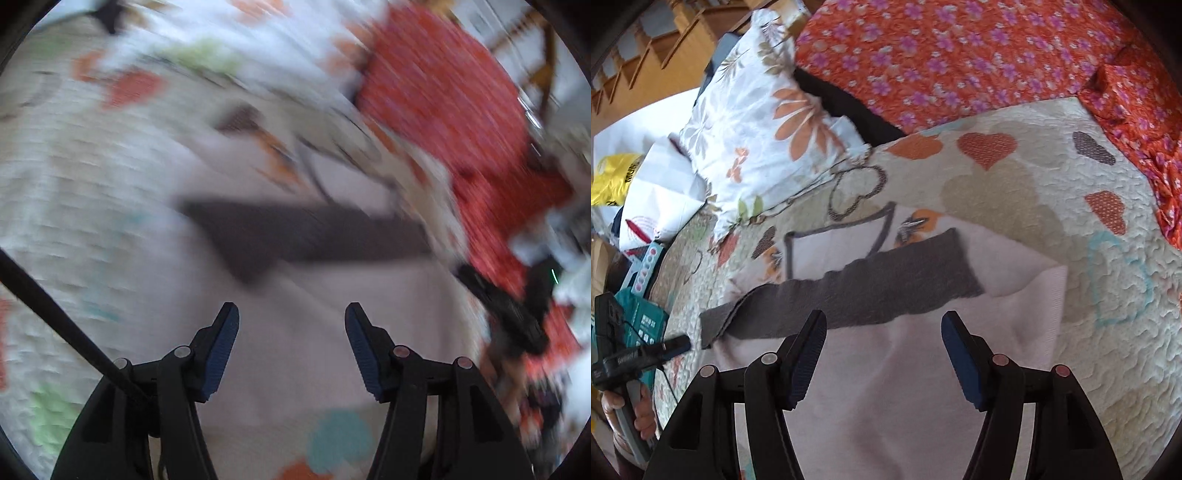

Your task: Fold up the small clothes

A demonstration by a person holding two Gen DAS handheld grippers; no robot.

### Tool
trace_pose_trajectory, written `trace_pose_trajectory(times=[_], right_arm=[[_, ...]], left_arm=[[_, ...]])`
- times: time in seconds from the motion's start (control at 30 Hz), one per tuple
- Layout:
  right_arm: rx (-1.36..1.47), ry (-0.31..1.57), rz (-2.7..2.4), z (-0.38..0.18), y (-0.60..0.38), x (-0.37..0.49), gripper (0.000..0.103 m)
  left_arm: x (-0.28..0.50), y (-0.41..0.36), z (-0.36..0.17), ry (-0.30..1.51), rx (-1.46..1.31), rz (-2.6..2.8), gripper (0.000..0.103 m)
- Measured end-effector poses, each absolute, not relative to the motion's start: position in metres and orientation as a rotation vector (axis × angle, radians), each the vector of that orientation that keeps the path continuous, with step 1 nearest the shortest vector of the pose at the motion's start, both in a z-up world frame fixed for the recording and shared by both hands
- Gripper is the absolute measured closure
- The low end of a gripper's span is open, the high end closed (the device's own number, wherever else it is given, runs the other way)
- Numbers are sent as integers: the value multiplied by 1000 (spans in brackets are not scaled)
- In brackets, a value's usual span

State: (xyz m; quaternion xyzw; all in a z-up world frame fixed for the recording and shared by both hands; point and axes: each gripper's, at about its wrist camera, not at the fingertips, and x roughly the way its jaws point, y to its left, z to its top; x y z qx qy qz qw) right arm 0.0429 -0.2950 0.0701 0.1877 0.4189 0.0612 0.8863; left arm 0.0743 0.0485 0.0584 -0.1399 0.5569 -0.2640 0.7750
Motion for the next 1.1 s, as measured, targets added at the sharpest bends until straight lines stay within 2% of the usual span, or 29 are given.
trace_pose_trajectory(times=[0.13, 0.3, 0.33, 0.57, 0.87, 1.1], right_arm=[[401, 887, 156, 69, -290, 43, 33], [435, 910, 166, 62, -295, 44, 33], [439, 918, 162, 59, -297, 44, 33], [450, 948, 100, 49, -320, 46, 33], [563, 899, 14, 59, -383, 11, 33], [596, 982, 62, 26, -387, -37, 36]], left_arm=[[89, 15, 41, 1236, -169, -530, 45], [135, 34, 44, 1094, -362, -330, 44], [142, 42, 45, 1050, -389, -259, 40], [152, 66, 35, 1025, -428, -90, 39], [108, 85, 65, 988, -320, -130, 33], [58, 115, 38, 1090, -216, -156, 31]])
